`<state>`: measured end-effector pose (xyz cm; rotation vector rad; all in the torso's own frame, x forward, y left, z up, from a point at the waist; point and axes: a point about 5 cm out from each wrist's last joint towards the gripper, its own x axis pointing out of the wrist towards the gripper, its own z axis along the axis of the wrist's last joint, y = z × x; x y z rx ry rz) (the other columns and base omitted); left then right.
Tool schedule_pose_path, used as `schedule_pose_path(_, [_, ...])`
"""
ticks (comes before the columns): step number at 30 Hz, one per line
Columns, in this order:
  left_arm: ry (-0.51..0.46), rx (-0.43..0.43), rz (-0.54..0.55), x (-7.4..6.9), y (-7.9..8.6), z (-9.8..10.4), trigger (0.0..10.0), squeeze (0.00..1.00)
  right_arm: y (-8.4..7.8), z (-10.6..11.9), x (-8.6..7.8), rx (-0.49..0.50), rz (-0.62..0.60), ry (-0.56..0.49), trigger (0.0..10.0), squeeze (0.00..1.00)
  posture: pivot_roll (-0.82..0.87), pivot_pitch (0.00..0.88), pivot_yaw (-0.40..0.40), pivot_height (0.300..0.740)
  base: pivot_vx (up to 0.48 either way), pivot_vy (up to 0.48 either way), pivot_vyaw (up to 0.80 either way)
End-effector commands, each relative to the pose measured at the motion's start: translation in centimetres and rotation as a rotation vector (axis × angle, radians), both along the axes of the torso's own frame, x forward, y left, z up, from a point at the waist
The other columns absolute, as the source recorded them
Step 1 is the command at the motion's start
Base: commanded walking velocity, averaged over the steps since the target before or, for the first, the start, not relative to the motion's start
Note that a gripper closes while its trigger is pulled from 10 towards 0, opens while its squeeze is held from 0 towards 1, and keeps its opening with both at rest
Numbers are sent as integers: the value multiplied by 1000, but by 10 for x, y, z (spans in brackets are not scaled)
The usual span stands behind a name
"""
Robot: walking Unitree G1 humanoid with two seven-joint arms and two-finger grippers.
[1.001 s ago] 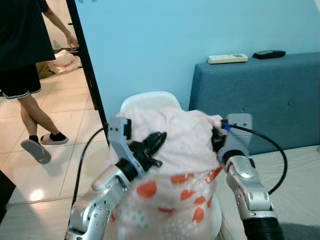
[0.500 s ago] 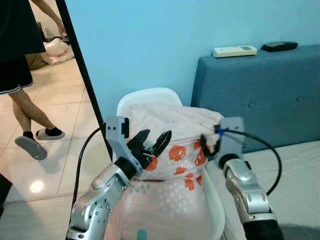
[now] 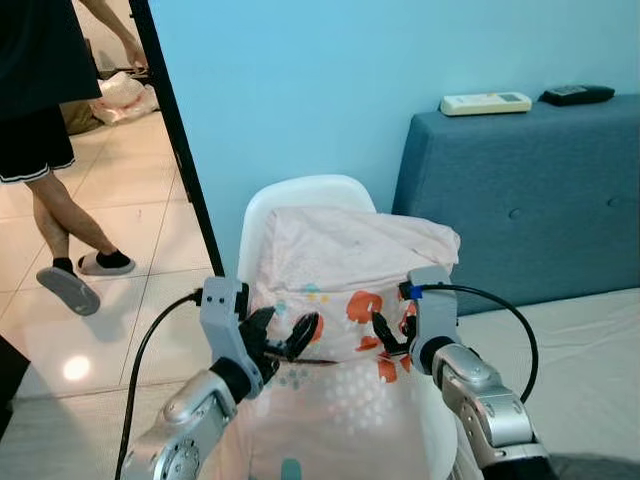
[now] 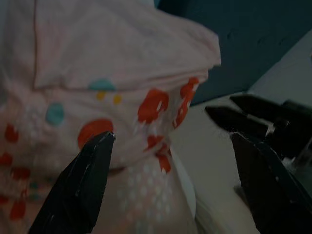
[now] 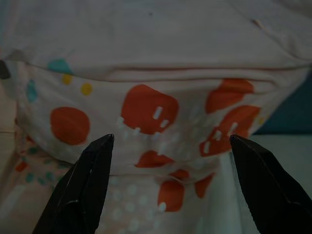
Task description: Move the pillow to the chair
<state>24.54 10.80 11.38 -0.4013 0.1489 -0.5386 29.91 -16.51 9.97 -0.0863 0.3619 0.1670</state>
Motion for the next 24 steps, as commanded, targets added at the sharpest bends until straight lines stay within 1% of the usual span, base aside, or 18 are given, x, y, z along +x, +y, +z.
schedule_pose_path(1, [15, 18, -11, -2, 2, -5, 10000, 0, 0, -1, 0, 3, -3, 22, 10000, 0, -13, 51, 26, 695, 0, 0, 0])
schedule_pose_path(3, [18, 12, -16, -2, 2, -5, 10000, 0, -1, -1, 1, 1, -4, 26, 10000, 0, -13, 50, 23, 690, 0, 0, 0])
schedule_pose_path(6, [23, 9, -55, -6, -1, -7, 10000, 0, -3, 0, 2, -3, -17, 29, 10000, 0, -14, 49, 22, 670, 0, 0, 0])
schedule_pose_path(9, [21, 10, -61, -7, -2, -7, 10000, 0, -4, 0, 2, -3, -20, 29, 10000, 0, -14, 50, 23, 660, 0, 0, 0])
schedule_pose_path(11, [18, 3, -85, -9, -3, -6, 10000, 0, -6, 1, 2, -6, -29, 31, 10000, 0, -12, 51, 22, 645, 0, 0, 0])
schedule_pose_path(12, [18, 3, -85, -9, -3, -6, 10000, 0, -6, 1, 2, -6, -29, 31, 10000, 0, -12, 51, 22, 645, 0, 0, 0])
schedule_pose_path(14, [14, 3, -89, -9, -2, -6, 10000, 0, -7, 1, 3, -6, -33, 33, 10000, 0, -12, 51, 22, 630, 0, 0, 0])
schedule_pose_path(17, [5, 12, -82, -8, -1, -5, 10000, 0, -8, 3, 4, 7, -45, 13, 10000, 0, -12, 51, 22, 621, 0, 0, 0])
schedule_pose_path(20, [-1, 30, -38, -3, 5, -4, 10000, 0, -8, 4, 5, 14, -50, 7, 10000, 0, -11, 49, 21, 617, 0, 0, 0])
schedule_pose_path(21, [-1, 30, -38, -3, 5, -4, 10000, 0, -8, 4, 5, 14, -50, 7, 10000, 0, -11, 49, 21, 617, 0, 0, 0])
schedule_pose_path(22, [0, 32, -11, 0, 7, -4, 10000, 0, -9, 4, 5, 15, -55, 5, 10000, 0, -12, 49, 20, 617, 0, 0, 0])
schedule_pose_path(24, [2, 32, 0, 2, 8, -4, 10000, 0, -9, 5, 6, 16, -58, 5, 10000, 0, -12, 49, 20, 617, 0, 0, 0])
